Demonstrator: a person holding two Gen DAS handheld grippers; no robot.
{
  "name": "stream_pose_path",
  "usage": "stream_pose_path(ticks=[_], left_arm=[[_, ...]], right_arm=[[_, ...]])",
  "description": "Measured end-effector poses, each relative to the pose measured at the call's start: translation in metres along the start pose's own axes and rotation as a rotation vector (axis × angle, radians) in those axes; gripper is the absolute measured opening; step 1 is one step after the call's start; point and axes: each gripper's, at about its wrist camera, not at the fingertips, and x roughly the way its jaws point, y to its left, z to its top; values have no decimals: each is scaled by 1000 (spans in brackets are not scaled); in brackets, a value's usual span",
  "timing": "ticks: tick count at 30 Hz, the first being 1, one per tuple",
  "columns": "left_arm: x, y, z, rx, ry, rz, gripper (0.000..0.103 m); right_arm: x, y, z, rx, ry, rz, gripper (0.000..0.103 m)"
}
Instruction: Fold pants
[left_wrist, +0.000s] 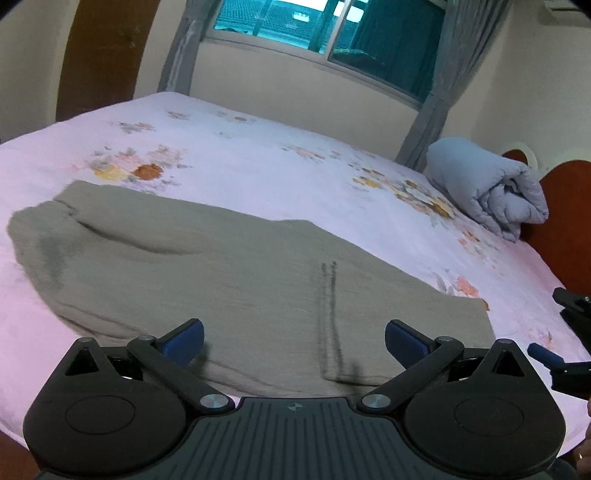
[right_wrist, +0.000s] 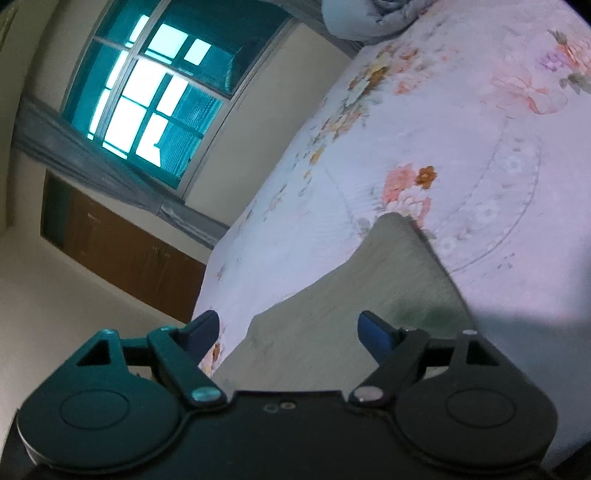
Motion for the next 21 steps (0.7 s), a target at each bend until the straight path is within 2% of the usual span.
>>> stream_pose_path(ticks=[2, 4, 8, 12, 14, 17, 21], left_arm=[[-5, 16, 2, 1, -2, 16, 103], [-11, 43, 3, -18, -22, 48, 103], [-18, 125, 2, -170, -24, 163, 103], [-14, 191, 2, -335, -61, 156, 103], [-3, 214, 5, -392, -61, 157, 103], [19, 245, 9, -464, -67, 116, 103], [48, 260, 22, -470, -83, 78, 103]], right_arm=[[1, 8, -4, -56, 0, -27, 81], [5, 26, -14, -143, 11, -53, 92], [18, 66, -40, -360, 34, -85, 94], [45, 78, -61, -374, 98, -75, 94], [54, 80, -68, -369, 116, -100, 94], [59, 87, -77, -391, 126, -124, 94], [65, 94, -90, -478, 128, -190, 94]])
